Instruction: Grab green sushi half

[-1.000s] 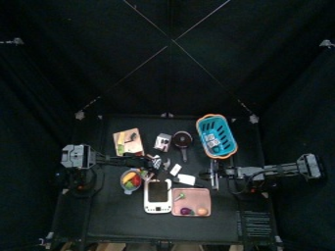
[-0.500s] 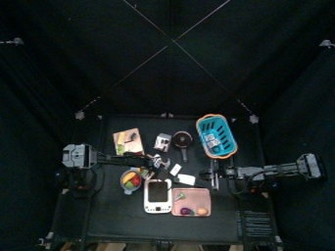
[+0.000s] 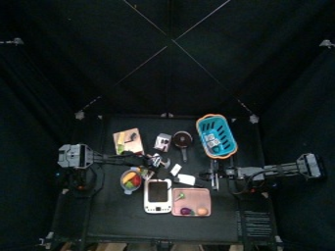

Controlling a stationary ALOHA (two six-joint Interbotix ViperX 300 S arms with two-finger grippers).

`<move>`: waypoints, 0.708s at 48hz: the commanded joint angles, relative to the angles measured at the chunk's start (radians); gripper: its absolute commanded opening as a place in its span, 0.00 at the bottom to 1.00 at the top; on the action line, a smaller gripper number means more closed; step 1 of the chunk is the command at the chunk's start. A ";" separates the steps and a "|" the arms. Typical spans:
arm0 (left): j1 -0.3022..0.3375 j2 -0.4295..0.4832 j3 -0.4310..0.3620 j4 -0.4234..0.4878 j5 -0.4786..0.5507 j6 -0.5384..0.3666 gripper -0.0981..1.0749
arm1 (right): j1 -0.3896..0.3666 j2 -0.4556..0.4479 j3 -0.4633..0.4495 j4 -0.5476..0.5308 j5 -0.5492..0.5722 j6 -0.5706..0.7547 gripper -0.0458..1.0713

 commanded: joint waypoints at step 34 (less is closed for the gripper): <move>-0.017 -0.063 -0.003 -0.078 0.006 -0.014 0.66 | 0.005 -0.002 -0.023 0.002 -0.006 0.002 0.05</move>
